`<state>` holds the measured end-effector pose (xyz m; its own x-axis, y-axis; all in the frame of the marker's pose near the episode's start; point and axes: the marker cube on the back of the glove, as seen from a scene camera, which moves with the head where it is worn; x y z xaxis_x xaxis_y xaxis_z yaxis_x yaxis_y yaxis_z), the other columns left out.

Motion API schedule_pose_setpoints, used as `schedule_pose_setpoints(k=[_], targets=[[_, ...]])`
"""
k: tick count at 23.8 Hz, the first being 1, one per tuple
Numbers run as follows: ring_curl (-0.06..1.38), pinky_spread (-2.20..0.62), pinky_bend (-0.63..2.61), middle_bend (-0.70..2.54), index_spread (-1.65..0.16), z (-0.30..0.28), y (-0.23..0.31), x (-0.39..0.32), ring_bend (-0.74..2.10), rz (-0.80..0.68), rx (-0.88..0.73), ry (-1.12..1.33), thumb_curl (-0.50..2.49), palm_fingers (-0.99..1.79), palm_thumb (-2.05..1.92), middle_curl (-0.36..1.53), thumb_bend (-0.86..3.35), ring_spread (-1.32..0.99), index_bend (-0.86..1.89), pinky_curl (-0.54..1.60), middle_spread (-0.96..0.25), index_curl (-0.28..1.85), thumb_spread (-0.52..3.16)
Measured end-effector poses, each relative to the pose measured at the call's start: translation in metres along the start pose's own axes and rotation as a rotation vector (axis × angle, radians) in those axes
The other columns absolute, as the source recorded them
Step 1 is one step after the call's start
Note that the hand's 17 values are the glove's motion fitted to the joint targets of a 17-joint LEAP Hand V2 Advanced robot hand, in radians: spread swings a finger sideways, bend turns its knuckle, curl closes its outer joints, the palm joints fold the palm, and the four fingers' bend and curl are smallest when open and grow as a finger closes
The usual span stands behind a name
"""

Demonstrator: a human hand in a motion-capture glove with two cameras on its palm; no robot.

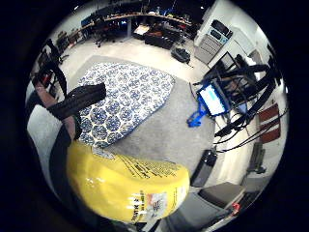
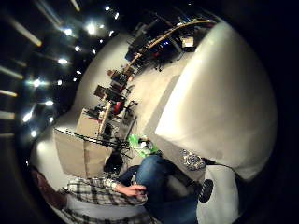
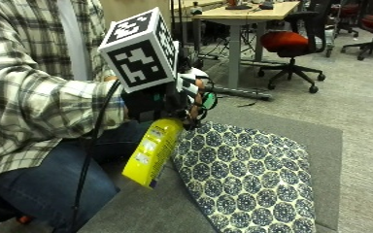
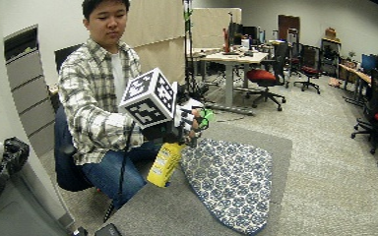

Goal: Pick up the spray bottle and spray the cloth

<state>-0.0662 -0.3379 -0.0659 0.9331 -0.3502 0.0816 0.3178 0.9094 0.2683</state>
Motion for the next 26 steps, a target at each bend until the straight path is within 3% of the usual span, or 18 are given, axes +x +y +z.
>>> schedule_pose_setpoints(k=[26], targets=[[0.47,-0.18,0.53,0.49,-0.31,0.029,-0.006,-0.006,0.57,-0.151,-0.302,0.490,0.79,1.26,1.08,0.53,-0.03,-0.23,0.17,0.38,-0.18,0.53,0.17]])
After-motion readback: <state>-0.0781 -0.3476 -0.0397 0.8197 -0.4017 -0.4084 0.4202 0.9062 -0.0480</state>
